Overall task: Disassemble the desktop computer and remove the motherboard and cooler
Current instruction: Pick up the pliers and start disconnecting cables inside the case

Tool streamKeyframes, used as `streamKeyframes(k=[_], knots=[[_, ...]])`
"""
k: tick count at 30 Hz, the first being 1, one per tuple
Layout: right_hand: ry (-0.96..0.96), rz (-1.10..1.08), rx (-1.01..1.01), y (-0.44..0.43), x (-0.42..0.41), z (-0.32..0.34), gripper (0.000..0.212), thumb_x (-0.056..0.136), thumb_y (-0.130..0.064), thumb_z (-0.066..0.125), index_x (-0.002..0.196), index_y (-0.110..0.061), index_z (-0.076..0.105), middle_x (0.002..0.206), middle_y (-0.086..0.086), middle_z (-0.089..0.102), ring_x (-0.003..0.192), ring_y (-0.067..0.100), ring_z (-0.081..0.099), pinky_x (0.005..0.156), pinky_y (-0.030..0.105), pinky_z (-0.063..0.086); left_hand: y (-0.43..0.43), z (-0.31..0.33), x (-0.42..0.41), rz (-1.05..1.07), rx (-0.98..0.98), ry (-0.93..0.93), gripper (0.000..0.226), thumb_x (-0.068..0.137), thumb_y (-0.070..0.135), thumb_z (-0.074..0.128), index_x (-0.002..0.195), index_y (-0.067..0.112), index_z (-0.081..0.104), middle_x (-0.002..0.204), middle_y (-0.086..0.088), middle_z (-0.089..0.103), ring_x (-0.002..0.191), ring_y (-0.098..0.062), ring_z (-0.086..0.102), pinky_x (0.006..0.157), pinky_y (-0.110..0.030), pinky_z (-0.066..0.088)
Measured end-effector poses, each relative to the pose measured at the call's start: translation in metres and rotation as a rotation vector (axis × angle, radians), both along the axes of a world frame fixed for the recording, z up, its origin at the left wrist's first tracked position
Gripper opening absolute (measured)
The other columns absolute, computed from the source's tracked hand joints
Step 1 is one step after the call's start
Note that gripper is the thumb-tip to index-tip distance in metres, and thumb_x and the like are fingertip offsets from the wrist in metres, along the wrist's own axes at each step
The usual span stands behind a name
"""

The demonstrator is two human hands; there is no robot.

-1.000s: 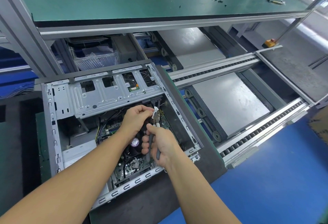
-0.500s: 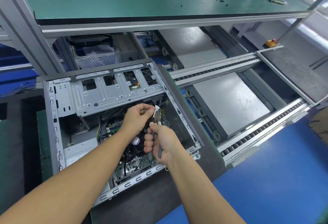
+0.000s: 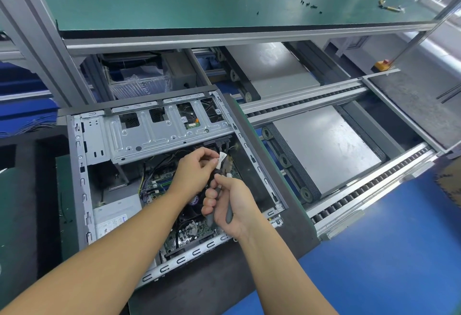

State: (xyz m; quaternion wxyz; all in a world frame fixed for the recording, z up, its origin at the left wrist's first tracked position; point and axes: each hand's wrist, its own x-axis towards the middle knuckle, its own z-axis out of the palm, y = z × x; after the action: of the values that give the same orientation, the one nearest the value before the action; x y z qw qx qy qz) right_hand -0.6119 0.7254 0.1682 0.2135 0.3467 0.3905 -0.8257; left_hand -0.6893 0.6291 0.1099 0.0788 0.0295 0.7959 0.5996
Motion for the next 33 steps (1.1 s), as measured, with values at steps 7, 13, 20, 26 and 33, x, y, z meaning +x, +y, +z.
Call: streamKeyframes(k=[7,13,20,26,33], knots=[[0.029,-0.076,-0.029,0.01,0.008,0.003,0.009,0.092,-0.011,0.055,0.087,-0.006,0.059,0.069,0.009,0.059,0.069,0.025,0.057,0.076,0.042,0.056,-0.003,0.003,0.009,0.065,-0.13,0.175,0.013,0.1,0.017,0.054,0.097,0.029,0.058,0.092,0.015,0.069,0.091,0.005,0.063,0.076,-0.016,0.047],[0.068,-0.1,-0.034,0.007,0.011,0.003,0.009,0.091,-0.009,0.057,0.091,-0.001,0.062,0.072,0.012,0.064,0.084,0.031,0.06,0.081,0.044,0.057,-0.01,0.014,0.019,0.177,-0.164,0.195,0.013,0.103,0.024,0.043,0.097,0.034,0.05,0.089,0.018,0.066,0.084,0.005,0.06,0.069,-0.021,0.044],[0.293,0.001,0.078,0.004,0.014,-0.004,0.036,0.094,0.0,0.039,0.125,-0.007,0.056,0.112,0.017,0.071,0.113,0.03,0.064,0.094,0.047,0.052,-0.038,0.034,0.032,0.271,-0.003,0.06,0.012,0.104,0.021,0.046,0.1,0.027,0.055,0.088,0.011,0.074,0.078,0.004,0.062,0.072,-0.023,0.044],[0.391,0.088,-0.028,0.003,0.014,0.0,0.052,0.088,0.01,0.03,0.13,-0.007,0.055,0.117,0.019,0.069,0.116,0.034,0.061,0.102,0.058,0.047,-0.059,0.05,0.049,0.304,0.543,-0.238,0.014,0.104,0.006,0.044,0.105,0.006,0.058,0.096,-0.013,0.074,0.071,-0.014,0.065,0.064,-0.025,0.053],[0.395,0.106,-0.006,0.003,0.014,-0.002,0.047,0.088,0.013,0.027,0.122,-0.003,0.055,0.104,0.02,0.069,0.101,0.033,0.068,0.083,0.049,0.057,-0.087,0.06,0.075,0.513,0.586,-0.108,0.011,0.1,0.01,0.054,0.107,0.009,0.063,0.077,-0.004,0.072,0.069,-0.014,0.066,0.065,-0.031,0.054]])
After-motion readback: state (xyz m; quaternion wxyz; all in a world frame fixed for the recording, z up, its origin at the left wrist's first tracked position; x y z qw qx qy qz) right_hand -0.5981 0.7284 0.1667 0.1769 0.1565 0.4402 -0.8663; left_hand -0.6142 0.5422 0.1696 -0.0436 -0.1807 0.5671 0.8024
